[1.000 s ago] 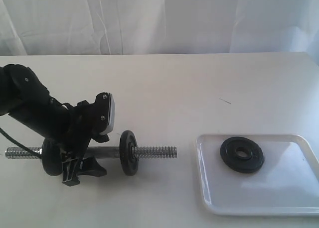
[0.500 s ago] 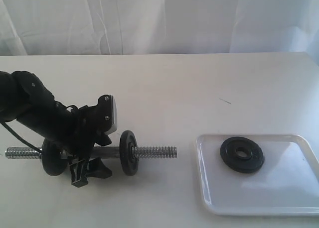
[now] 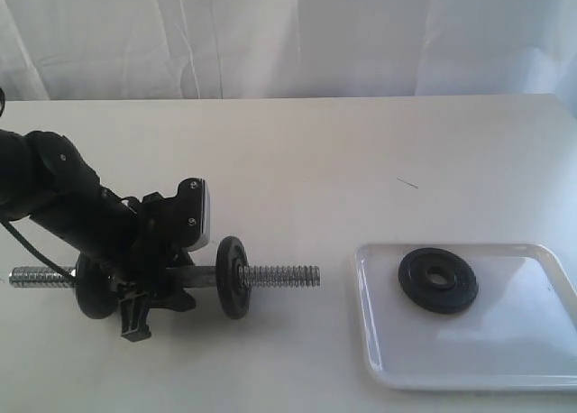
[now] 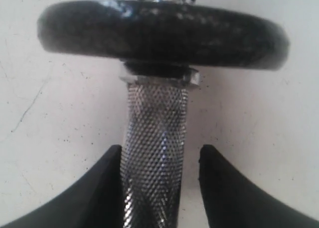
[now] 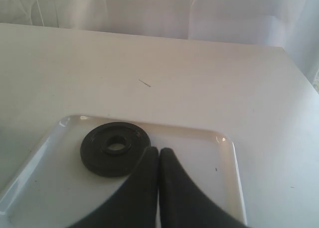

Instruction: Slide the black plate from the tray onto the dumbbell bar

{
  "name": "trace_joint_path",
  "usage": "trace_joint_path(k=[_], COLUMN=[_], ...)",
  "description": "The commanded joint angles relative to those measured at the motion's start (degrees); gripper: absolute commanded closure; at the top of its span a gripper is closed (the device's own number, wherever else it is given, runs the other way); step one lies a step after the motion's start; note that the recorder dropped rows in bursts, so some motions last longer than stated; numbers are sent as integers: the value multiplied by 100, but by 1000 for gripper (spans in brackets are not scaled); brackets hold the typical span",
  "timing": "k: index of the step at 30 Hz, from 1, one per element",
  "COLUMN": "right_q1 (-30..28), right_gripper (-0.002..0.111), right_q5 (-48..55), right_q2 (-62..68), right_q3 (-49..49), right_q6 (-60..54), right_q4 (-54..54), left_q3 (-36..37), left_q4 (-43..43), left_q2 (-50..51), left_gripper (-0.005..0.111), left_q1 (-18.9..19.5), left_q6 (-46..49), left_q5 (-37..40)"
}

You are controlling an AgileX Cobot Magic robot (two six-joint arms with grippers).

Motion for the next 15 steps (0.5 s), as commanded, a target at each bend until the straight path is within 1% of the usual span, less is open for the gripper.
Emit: trace_joint_path(k=[1, 7, 15], right_q1=[14, 14, 14], right_gripper=[108, 108, 108], right_q5=[-48, -48, -48], right_q2=[-33, -33, -33], right_q3=[12, 12, 12], right_q6=[-12, -12, -12], right_q4=[7, 7, 7], left_q3=[-1, -1, -1], left_q4=[127, 127, 127], left_q2=[15, 15, 15], left_gripper=[58, 47, 48], left_q1=[-38, -38, -38], left_q6=[-2, -2, -2], left_q5=[183, 183, 173])
